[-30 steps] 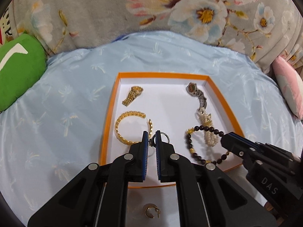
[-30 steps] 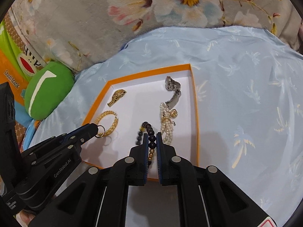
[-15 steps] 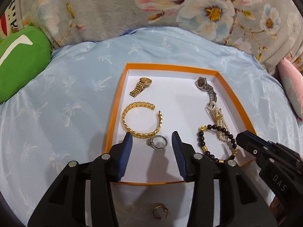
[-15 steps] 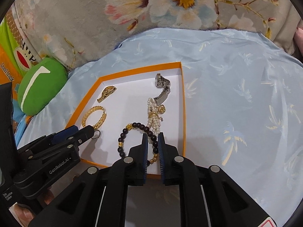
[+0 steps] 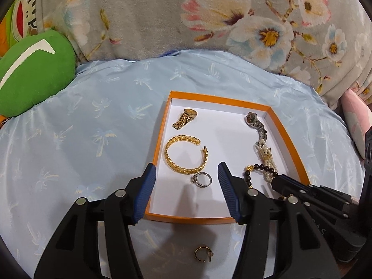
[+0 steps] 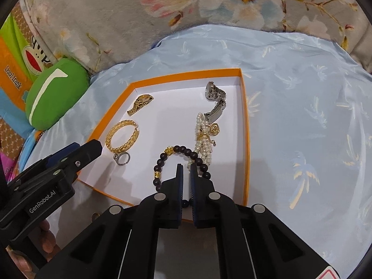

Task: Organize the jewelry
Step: 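Open the left tool to drop the ring while the right tool releases the bracelet, then move both tools to the gold earrings and grasp one with the right tool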

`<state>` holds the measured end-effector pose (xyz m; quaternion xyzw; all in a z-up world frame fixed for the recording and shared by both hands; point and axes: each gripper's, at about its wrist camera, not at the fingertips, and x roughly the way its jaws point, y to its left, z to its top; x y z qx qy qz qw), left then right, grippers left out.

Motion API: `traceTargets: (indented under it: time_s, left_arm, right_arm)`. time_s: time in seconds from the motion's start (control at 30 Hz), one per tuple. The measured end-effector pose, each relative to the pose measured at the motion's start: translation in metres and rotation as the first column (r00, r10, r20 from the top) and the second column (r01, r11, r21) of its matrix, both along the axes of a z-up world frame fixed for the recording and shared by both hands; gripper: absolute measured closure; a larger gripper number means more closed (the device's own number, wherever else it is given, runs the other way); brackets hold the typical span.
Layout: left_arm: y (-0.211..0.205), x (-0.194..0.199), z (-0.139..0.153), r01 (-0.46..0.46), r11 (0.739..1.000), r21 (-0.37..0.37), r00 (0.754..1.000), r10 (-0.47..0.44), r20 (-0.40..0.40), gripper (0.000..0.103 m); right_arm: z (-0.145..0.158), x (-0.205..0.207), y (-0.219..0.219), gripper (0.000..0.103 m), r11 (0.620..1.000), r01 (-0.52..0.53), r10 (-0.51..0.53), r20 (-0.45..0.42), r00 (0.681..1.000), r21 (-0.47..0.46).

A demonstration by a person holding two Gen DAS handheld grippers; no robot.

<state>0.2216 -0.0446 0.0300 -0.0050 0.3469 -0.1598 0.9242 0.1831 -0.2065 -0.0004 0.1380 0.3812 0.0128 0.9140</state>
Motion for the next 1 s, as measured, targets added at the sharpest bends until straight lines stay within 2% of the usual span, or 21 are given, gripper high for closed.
traceTargets:
  time_s: [0.1,0.3,0.47,0.53,0.77,0.9,0.97,1.0]
  left_arm:
    - [0.004,-0.002,0.002,-0.004,1.0,-0.01,1.0,0.004,0.005,0.05]
    - [0.013,-0.012,0.007,-0.014,1.0,-0.025,1.0,0.014,0.023,0.05]
    - [0.026,-0.03,0.004,-0.016,0.999,-0.029,1.0,0.016,0.009,0.049]
    - [0.031,-0.04,0.001,-0.012,0.999,-0.034,1.0,0.012,-0.002,0.046]
    - [0.042,-0.092,-0.012,0.03,0.999,-0.013,0.999,-0.031,-0.039,0.043]
    - [0.042,-0.125,-0.02,0.07,0.997,0.026,0.996,-0.068,-0.057,0.039]
    - [0.043,-0.138,-0.021,0.092,0.996,0.017,0.994,-0.091,-0.06,0.035]
    - [0.044,-0.145,-0.021,0.1,0.995,0.016,0.993,-0.099,-0.061,0.032]
  right_arm:
    - [0.003,-0.006,-0.004,0.097,1.0,0.013,-0.014,0.024,1.0,0.022]
    - [0.012,-0.026,-0.012,0.097,0.998,0.07,-0.071,0.061,0.996,0.006]
    - [0.015,-0.061,-0.011,0.093,0.996,0.085,-0.085,0.086,0.993,-0.002]
    - [0.014,-0.077,-0.006,0.09,0.998,0.069,-0.068,0.074,0.995,-0.007]
    - [0.002,-0.136,0.026,0.089,1.0,-0.01,0.011,0.034,0.999,-0.023]
    - [-0.003,-0.159,0.044,0.081,0.998,-0.057,0.057,0.019,0.998,-0.033]
    - [-0.002,-0.164,0.05,0.07,0.997,-0.066,0.066,0.019,0.998,-0.04]
    - [-0.003,-0.165,0.052,0.07,0.996,-0.07,0.071,0.016,0.997,-0.047]
